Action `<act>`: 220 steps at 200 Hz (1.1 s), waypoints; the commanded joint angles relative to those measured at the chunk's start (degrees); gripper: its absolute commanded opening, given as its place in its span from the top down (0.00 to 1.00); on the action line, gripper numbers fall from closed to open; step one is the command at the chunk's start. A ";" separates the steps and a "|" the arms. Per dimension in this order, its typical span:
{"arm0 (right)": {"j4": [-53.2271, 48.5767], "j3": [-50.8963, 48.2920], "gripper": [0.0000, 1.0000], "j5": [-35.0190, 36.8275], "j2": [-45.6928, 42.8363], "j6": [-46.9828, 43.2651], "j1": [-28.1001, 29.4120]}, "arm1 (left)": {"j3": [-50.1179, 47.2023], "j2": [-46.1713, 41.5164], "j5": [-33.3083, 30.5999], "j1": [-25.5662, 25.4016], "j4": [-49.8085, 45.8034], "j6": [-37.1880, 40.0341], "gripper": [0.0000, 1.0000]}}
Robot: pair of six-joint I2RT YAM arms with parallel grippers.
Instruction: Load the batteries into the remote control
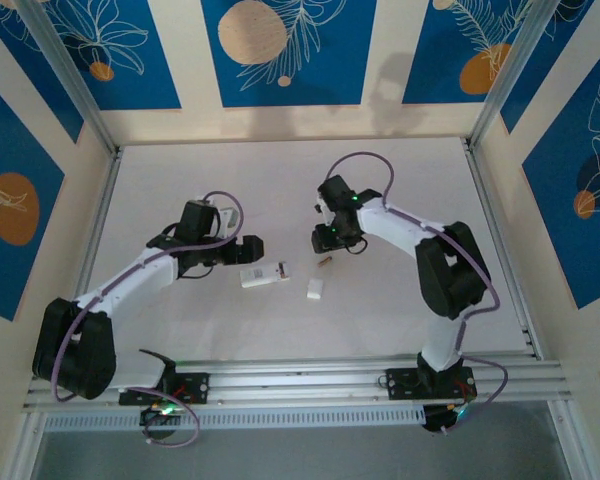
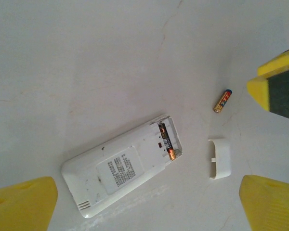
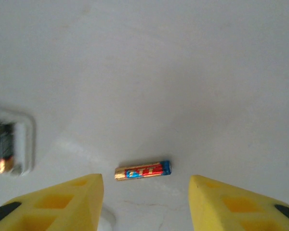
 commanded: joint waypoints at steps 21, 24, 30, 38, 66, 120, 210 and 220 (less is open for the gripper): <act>-3.74 0.85 0.47 -10.82 1.35 -31.82 -1.97 | -1.11 -1.46 2.01 0.07 3.02 0.75 0.02; -4.80 1.83 0.47 -9.71 2.00 -32.40 -1.88 | -1.20 -1.44 2.14 0.07 3.16 0.64 0.02; -6.43 3.20 0.47 -7.95 3.34 -33.80 -1.78 | -1.34 -1.34 2.44 0.08 3.57 0.33 0.02; -8.08 4.58 0.47 -6.92 4.78 -35.48 -1.78 | -1.54 -1.22 2.74 0.08 3.80 0.13 0.02; -12.89 8.70 0.46 -6.35 8.19 -39.90 -1.40 | -1.77 -1.16 2.72 0.07 4.03 0.19 0.02; -15.95 11.24 0.46 -6.00 12.12 -44.24 0.74 | -3.20 0.28 4.13 0.07 6.88 -1.63 0.01; -8.20 6.84 0.53 5.85 14.47 -45.16 2.37 | -3.41 0.73 4.75 0.07 8.30 -1.95 0.00; -7.12 5.91 0.55 6.70 14.14 -44.48 2.40 | -3.45 0.74 4.68 0.07 8.25 -1.96 0.00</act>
